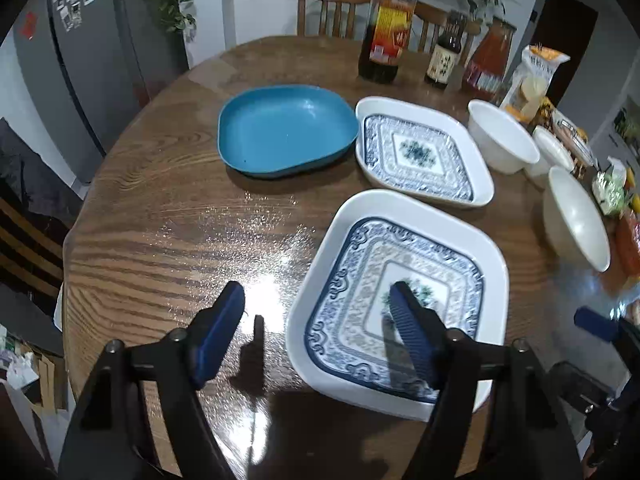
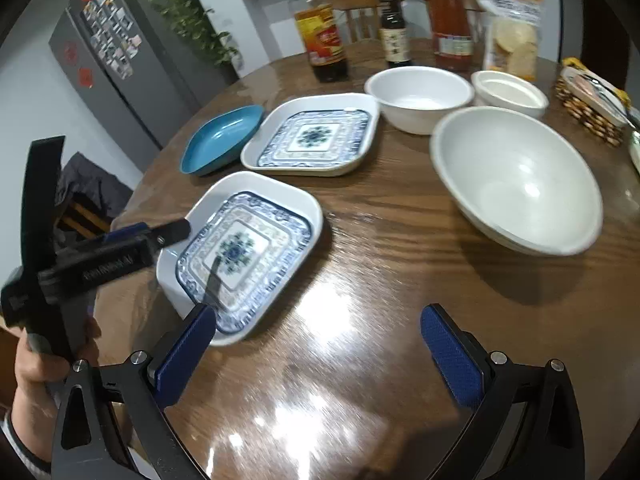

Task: Organize plates and bowls
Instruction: 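Move the left gripper to the rim of the nearer blue-and-white square plate, then grasp the blue-and-white square plate rim with the left gripper and lift it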

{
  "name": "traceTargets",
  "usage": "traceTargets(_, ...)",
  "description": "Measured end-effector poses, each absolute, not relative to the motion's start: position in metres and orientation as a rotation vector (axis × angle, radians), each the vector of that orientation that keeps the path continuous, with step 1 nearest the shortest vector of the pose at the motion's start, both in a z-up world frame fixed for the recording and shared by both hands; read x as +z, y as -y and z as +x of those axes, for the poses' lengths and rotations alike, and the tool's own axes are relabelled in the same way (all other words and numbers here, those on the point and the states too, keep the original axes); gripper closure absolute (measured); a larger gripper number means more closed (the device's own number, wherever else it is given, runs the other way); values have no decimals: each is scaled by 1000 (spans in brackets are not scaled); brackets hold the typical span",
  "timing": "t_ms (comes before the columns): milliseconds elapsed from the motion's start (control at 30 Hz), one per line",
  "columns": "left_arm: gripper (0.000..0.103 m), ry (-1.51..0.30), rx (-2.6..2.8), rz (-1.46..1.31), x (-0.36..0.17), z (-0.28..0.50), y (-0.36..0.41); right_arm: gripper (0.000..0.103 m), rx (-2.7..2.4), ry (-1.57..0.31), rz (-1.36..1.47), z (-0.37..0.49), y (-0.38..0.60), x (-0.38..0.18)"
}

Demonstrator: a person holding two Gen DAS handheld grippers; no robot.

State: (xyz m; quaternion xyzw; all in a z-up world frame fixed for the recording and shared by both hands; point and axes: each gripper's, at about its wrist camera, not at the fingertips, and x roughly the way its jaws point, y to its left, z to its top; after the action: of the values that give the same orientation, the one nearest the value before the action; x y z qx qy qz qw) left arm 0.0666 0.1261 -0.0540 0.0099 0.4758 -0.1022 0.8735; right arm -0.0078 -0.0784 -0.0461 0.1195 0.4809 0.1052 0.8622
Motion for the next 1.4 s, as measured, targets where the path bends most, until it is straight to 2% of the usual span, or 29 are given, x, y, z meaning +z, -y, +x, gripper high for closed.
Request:
traceTargets(33, 37, -1000, -226, 24, -57, 68, -126, 0, 231, -1002, 247, -5, 75, -46)
traceTargets(100, 52, -1014, -248, 40, -63, 71, -126, 2, 234, -992, 230, 3, 69, -52)
traceTargets(200, 71, -1051, -267, 61, -74, 77, -124, 13, 235, -1012, 236, 15, 63, -60)
traceTargets(300, 72, -1041, -280, 81, -74, 79, -124, 26, 251, -1040, 248, 21, 58, -69)
traceTargets(367, 73, -1035, -283, 96, -73, 80, -124, 39, 269, -1060, 258, 23, 55, -73)
traceTargets(567, 79, -1043, -289, 77, -73, 80, -132, 63, 290, -1070, 258, 29, 49, -76)
traceTargets(633, 80, -1047, -291, 67, -72, 79, -131, 68, 281, -1076, 247, 32, 49, -77)
traceTargets(767, 80, -1053, -293, 63, -72, 71, -130, 87, 255, -1087, 239, 36, 55, -77)
traceTargets(1100, 80, -1041, -313, -9, -60, 32, -123, 87, 254, -1099, 211, 22, 64, -71)
traceTargets(1400, 81, -1082, -306, -31, -73, 21, -119, 87, 233, -1092, 147, 10, 61, -79)
